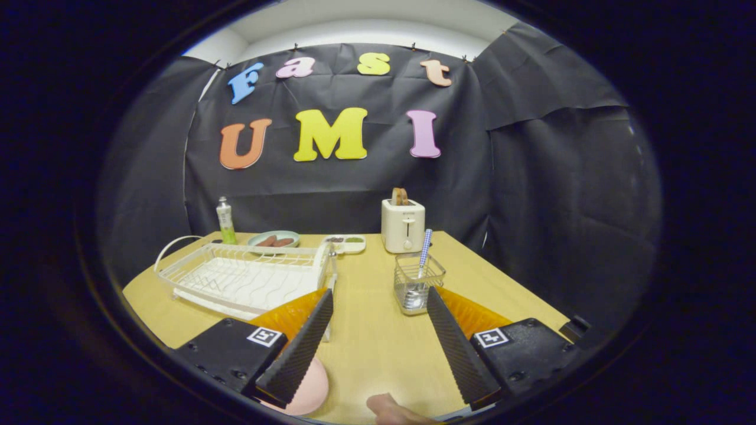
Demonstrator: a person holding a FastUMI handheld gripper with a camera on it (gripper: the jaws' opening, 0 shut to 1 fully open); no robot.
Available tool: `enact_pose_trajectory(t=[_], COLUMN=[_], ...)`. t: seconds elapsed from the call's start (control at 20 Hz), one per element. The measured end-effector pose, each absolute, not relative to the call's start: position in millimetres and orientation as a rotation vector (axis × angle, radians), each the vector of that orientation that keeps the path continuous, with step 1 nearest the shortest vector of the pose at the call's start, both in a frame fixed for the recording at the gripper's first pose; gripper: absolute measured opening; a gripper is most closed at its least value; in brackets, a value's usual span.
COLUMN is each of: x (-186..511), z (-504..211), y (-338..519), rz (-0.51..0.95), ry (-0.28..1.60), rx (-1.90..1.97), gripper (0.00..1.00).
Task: Take the plate from the dish rack, then take the spoon from the basket and place it into the plate.
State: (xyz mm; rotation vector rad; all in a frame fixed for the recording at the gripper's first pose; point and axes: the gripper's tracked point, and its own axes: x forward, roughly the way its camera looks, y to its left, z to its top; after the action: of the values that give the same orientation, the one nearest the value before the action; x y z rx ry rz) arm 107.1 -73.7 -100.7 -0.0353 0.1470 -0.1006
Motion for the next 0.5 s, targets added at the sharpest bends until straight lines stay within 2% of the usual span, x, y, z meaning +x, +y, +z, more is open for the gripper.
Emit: enact_pose_trajectory(t=[0.2,0.5], x=[165.4,244.9], z=[-86.8,-85.3], y=[-109.6,-132.6], rz=[-0.136,-0.048], ry=[0.115,0.143], rx=[-0.059,-0.022], gripper=[1.00,1.00])
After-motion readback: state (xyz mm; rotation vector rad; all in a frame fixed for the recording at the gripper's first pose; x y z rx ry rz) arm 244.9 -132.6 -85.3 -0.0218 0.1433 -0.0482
